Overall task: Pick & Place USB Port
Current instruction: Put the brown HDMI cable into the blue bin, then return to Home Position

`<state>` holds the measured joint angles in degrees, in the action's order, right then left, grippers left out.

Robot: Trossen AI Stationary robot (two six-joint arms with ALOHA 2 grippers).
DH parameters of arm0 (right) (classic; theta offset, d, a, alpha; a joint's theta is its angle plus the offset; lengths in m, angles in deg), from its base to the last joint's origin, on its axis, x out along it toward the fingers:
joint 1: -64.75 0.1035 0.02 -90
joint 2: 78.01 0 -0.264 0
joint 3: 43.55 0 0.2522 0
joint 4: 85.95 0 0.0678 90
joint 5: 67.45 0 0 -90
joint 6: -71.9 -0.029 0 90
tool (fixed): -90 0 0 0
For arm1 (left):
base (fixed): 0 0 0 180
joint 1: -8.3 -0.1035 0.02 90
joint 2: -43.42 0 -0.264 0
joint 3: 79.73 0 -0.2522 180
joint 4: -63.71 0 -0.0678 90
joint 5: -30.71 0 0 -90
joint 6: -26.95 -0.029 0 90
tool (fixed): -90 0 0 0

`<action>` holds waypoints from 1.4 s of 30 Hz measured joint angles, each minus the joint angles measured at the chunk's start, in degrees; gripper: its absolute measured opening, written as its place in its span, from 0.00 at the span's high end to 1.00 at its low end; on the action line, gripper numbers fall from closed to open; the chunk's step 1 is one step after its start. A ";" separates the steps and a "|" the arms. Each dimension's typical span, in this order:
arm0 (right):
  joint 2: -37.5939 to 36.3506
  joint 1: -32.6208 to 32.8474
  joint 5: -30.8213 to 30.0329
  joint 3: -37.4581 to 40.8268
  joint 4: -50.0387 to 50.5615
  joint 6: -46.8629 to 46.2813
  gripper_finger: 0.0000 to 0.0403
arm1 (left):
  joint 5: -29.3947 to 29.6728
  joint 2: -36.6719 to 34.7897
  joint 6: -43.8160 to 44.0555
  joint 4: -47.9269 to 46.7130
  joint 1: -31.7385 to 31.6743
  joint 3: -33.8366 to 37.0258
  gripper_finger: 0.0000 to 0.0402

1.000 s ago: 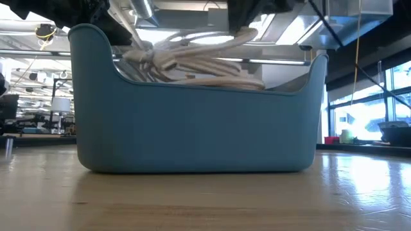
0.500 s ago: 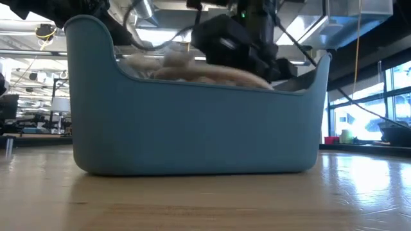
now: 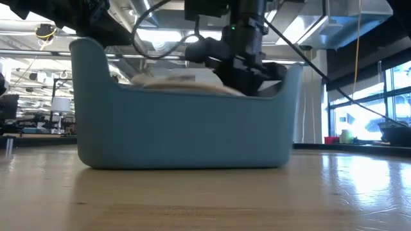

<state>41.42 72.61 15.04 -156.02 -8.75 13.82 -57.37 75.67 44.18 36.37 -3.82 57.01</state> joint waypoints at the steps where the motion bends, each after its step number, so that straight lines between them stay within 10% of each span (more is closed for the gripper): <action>1: 0.00 -0.02 0.05 -0.78 0.04 0.00 0.83 | 0.00 -0.02 0.00 0.02 0.02 0.00 0.79; 8: -0.09 0.35 -1.94 -8.44 9.12 -0.34 0.54 | 0.00 -0.01 0.00 0.02 0.00 0.00 0.79; 14: -0.17 0.71 -10.04 -13.36 24.08 -2.95 0.49 | 0.00 0.00 0.00 0.00 0.01 0.00 0.79; 42: -1.49 6.52 -12.17 -17.27 26.57 -5.55 0.98 | 0.00 0.00 0.00 0.02 0.00 0.00 0.79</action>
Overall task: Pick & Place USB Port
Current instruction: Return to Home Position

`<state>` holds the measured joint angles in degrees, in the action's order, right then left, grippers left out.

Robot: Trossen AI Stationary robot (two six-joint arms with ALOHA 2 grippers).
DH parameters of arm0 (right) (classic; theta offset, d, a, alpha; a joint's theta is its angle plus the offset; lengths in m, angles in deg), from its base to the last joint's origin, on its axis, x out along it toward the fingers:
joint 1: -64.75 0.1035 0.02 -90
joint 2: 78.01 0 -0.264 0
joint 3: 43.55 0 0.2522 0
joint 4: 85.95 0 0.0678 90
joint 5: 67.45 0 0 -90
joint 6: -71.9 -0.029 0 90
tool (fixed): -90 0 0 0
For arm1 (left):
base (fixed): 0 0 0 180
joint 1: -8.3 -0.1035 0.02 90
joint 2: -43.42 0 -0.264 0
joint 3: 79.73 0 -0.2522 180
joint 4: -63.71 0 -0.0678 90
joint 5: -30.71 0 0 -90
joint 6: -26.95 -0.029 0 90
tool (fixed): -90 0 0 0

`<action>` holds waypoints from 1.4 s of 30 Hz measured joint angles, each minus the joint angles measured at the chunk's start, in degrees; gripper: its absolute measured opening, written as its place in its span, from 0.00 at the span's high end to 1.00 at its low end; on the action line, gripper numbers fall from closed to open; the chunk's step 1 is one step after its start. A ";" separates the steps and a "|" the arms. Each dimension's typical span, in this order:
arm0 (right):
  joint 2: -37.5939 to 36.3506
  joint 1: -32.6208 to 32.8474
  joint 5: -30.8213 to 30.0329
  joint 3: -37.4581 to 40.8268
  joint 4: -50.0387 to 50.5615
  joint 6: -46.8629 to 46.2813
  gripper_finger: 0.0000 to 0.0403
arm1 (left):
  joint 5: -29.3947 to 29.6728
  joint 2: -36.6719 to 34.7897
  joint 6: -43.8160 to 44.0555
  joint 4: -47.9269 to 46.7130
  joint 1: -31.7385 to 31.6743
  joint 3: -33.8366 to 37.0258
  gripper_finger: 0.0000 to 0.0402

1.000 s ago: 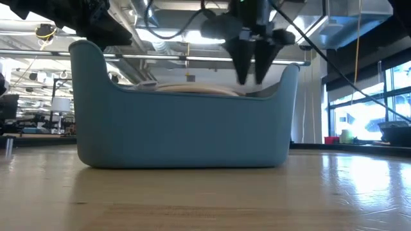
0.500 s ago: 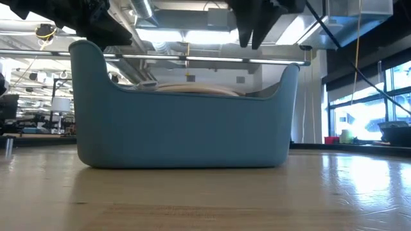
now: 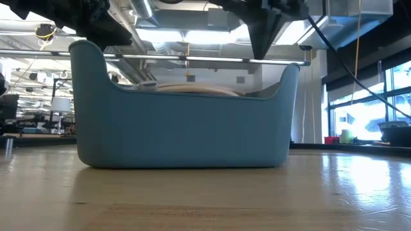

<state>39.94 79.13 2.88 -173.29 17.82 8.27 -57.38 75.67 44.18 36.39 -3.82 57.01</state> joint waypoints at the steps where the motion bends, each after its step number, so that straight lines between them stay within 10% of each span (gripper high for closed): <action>1: 0.00 -0.13 -0.01 0.00 -0.01 0.63 0.99 | -0.02 -0.02 0.00 0.00 0.00 0.00 0.79; 23: 0.65 -4.77 25.27 0.04 -32.43 32.28 1.00 | 0.00 0.00 0.00 0.00 0.00 0.00 0.79; 33: -0.83 -3.35 8.85 -1.03 0.69 21.76 1.00 | -0.01 -0.02 0.00 -0.02 0.00 0.00 0.79; 42: -19.28 9.53 -11.62 -1.76 -7.58 20.21 1.00 | -0.02 0.02 0.00 0.01 0.00 0.00 0.79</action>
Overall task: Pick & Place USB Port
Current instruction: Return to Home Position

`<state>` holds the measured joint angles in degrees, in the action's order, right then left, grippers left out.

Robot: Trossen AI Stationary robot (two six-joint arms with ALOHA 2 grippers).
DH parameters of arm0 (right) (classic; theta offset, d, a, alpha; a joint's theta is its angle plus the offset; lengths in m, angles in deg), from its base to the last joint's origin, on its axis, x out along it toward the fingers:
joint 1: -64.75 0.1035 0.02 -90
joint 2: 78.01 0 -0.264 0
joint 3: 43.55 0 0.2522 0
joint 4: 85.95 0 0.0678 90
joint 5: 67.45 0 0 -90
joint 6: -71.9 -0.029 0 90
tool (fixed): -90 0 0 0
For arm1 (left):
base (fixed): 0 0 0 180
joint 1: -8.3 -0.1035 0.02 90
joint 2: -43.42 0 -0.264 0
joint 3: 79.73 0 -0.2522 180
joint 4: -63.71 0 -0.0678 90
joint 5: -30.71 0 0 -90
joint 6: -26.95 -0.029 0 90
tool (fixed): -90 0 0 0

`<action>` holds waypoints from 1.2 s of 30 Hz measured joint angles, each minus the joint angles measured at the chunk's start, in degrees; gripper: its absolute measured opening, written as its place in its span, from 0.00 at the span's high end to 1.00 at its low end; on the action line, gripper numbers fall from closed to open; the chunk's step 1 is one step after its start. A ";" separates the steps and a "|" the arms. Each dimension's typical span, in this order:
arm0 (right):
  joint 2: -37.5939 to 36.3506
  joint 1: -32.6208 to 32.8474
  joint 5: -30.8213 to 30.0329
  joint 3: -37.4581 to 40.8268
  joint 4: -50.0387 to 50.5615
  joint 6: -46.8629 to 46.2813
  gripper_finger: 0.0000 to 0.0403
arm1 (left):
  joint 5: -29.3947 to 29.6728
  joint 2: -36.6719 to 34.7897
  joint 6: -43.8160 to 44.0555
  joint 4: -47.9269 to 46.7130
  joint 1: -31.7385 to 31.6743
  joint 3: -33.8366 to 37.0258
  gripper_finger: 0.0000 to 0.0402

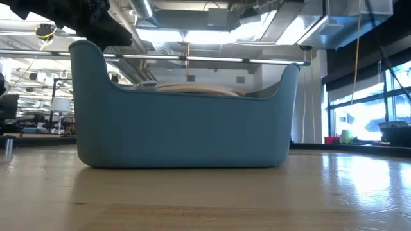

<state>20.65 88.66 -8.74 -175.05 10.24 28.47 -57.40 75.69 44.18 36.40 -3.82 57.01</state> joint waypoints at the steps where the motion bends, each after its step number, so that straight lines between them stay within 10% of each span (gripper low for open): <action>1: -1.72 1.38 -1.77 -0.01 -0.99 0.19 1.00 | 0.02 0.01 0.00 -0.06 0.00 0.00 0.79; 9: -7.03 7.09 -7.51 0.03 -5.85 0.79 1.00 | 0.00 0.11 0.00 -0.08 0.02 0.00 0.79; 22: -6.97 6.93 2.00 0.10 -13.39 15.00 1.00 | 0.00 0.11 0.00 -0.10 0.00 0.00 0.79; 36: -6.94 -12.68 21.76 5.52 -19.14 34.97 1.00 | 0.02 0.11 0.00 -0.11 0.00 0.00 0.79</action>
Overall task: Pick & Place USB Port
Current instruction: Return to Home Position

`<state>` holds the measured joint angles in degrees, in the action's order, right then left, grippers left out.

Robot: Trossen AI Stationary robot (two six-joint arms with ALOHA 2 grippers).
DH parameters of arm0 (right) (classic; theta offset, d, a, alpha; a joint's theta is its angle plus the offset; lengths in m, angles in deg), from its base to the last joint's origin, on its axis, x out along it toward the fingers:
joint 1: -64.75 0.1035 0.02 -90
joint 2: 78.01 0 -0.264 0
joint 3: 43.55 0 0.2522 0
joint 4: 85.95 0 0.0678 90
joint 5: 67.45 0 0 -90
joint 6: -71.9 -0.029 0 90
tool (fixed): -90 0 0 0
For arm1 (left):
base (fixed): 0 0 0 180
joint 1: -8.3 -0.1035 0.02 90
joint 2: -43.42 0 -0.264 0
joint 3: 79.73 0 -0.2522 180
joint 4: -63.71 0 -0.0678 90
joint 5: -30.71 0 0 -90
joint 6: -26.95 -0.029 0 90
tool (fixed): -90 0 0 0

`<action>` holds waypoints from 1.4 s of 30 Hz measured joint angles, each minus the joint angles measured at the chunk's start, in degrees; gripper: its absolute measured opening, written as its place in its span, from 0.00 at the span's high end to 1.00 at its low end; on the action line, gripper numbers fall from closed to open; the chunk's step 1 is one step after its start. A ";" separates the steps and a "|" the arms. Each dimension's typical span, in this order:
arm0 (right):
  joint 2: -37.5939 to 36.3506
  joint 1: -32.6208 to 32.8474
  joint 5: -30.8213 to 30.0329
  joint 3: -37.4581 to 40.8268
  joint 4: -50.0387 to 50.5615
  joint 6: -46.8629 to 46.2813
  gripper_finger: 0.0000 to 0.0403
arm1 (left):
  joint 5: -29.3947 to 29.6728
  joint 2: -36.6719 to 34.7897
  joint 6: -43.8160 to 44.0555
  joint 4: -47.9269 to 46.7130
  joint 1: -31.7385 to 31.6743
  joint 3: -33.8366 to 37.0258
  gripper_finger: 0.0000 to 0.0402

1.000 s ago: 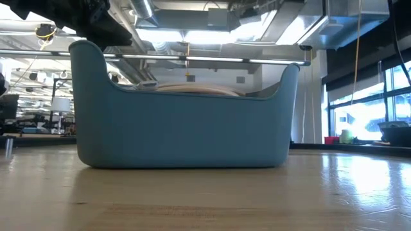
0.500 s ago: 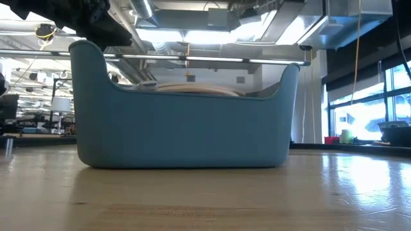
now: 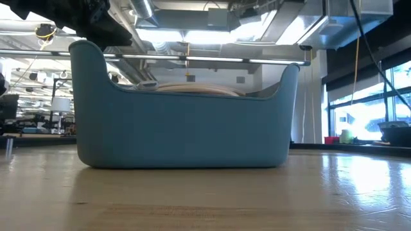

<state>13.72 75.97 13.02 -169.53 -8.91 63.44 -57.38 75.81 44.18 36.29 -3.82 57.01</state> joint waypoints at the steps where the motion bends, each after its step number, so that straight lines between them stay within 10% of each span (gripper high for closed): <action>1: -0.04 -0.87 1.06 1.68 -0.48 0.01 1.00 | -0.01 0.00 0.00 0.00 0.01 0.00 0.79; 13: -14.92 -3.33 9.78 44.52 -23.33 -8.30 1.00 | -0.02 0.00 0.00 0.00 0.01 0.00 0.79; 25: -34.17 -3.56 7.23 90.45 -76.57 -10.99 0.99 | -0.01 0.02 0.00 -0.05 0.00 0.00 0.79; 37: -47.60 -3.62 -8.14 108.08 -86.56 -8.15 0.95 | -0.01 0.02 0.00 -0.11 0.01 0.00 0.79; 42: -55.56 -3.61 -3.86 111.82 -86.92 -3.07 0.99 | 0.00 0.02 0.00 -0.07 0.00 0.00 0.79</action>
<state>-41.85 72.37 9.16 -57.71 -95.82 60.38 -57.37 75.83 44.18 36.22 -3.82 57.01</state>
